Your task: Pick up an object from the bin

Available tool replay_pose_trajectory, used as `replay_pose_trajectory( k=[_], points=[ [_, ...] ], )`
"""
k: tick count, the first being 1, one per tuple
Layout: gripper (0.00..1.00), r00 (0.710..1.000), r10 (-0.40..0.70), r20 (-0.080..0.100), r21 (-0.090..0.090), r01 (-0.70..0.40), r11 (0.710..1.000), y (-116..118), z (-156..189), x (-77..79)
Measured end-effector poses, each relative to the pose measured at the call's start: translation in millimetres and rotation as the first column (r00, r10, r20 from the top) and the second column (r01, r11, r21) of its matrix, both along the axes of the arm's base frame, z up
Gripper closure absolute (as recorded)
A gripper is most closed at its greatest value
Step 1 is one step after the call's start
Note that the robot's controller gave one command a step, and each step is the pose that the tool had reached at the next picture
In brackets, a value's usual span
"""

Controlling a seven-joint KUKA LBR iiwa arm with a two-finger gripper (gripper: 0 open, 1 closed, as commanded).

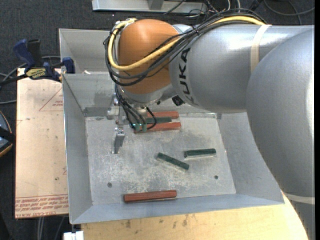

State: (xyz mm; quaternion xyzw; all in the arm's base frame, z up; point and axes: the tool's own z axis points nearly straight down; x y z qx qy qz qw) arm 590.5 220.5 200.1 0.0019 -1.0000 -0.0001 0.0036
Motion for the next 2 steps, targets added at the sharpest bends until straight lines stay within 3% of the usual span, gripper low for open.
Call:
replay_pose_trajectory(
  k=[2],
  points=[
    [0.0,1.0,0.024,0.009,0.001,-0.024,1.0,9,19,2.6]
  ],
)
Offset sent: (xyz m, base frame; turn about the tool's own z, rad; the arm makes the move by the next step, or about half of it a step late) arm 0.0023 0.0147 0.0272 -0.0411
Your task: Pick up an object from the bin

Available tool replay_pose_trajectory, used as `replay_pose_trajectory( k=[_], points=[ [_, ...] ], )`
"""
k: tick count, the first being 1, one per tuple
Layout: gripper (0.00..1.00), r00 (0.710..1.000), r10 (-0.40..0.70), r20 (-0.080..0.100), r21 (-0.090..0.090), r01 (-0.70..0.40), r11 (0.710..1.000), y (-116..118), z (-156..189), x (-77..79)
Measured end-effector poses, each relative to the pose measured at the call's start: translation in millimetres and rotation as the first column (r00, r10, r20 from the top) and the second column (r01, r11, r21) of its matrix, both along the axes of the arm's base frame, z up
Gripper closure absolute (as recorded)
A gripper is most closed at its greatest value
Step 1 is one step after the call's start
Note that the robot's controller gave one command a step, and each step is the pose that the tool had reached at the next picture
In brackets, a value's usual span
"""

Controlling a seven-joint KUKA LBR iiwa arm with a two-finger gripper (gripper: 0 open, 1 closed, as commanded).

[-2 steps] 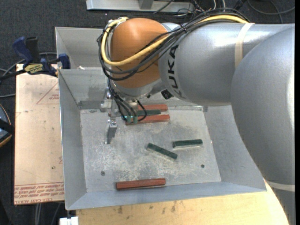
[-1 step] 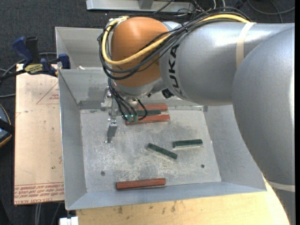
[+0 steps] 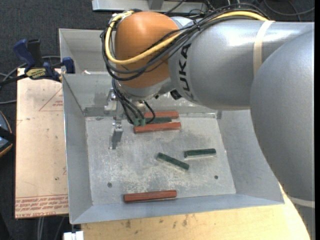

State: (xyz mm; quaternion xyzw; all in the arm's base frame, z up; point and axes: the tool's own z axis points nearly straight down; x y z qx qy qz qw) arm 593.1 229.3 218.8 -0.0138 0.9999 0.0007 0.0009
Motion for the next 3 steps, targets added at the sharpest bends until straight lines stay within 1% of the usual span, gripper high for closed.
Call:
replay_pose_trajectory(
  k=[1,2,3],
  points=[
    [0.0,1.0,0.008,-0.002,0.001,-0.008,1.0,-42,18,0.2],
    [0.0,0.998,0.066,0.007,0.0,-0.066,0.998,-67,-23,-44.2],
    [0.0,0.993,0.116,-0.014,-0.001,-0.116,0.993,-79,-52,-70.8]
  ],
)
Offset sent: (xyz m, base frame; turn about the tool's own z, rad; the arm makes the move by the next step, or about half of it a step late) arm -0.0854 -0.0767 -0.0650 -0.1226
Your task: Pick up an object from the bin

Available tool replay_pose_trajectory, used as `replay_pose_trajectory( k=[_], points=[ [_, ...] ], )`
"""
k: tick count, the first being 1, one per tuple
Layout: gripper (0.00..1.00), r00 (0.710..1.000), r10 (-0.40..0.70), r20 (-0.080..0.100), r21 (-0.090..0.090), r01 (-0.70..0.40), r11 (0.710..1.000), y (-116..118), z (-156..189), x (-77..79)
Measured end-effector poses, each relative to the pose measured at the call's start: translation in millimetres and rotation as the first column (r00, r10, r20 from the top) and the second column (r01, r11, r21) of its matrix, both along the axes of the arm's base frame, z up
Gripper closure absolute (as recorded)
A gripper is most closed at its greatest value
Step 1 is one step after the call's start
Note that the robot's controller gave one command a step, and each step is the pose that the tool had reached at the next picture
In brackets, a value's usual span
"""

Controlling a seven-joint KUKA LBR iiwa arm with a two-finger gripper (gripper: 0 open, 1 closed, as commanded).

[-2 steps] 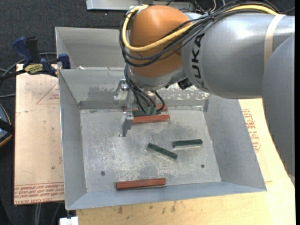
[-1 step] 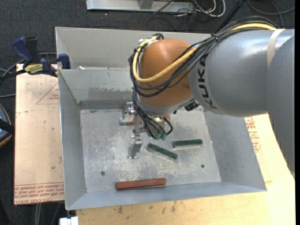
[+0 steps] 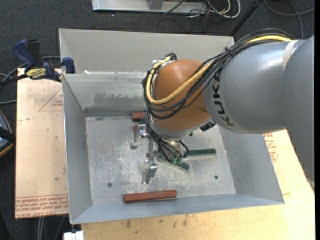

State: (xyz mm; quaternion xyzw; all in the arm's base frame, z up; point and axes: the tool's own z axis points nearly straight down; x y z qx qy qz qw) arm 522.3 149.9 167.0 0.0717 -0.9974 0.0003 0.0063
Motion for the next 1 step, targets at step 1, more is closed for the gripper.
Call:
replay_pose_trajectory(
  k=[1],
  points=[
    [0.0,1.0,-0.006,0.026,0.006,0.006,1.0,-17.4,-19.2,65.8]
  ],
)
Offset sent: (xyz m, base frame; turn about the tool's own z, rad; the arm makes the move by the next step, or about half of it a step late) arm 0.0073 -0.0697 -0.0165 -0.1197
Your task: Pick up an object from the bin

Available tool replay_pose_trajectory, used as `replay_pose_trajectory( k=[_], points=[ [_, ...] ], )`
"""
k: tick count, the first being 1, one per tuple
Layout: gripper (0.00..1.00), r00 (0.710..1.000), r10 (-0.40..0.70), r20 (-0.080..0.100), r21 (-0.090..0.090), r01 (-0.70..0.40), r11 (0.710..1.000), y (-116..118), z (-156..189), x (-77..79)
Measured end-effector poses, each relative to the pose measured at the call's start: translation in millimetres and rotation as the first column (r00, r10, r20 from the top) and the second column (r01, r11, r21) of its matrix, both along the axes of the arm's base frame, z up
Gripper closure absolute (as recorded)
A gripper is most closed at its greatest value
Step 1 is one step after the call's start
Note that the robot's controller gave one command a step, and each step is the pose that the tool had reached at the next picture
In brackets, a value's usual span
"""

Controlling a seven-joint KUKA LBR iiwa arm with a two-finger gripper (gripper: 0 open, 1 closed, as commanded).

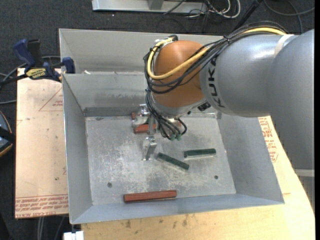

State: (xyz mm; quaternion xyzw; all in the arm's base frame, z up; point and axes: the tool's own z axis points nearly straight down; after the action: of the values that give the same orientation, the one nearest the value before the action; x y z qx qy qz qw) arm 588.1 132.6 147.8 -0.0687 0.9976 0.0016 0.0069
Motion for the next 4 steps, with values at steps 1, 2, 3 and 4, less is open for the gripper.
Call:
replay_pose_trajectory(
  k=[1,2,3,4],
  points=[
    [0.0,0.999,0.051,-0.011,-0.004,-0.051,0.999,-26,-13,-1.4],
    [0.0,0.991,0.13,-0.006,-0.003,-0.13,0.991,-44,-43,-9.7],
    [1.0,0.964,0.265,0.002,-0.001,-0.265,0.964,-79,-69,-2.6],
    [0.0,0.964,0.264,-0.001,-0.003,-0.264,0.964,-81,-72,-3.7]
  ],
)
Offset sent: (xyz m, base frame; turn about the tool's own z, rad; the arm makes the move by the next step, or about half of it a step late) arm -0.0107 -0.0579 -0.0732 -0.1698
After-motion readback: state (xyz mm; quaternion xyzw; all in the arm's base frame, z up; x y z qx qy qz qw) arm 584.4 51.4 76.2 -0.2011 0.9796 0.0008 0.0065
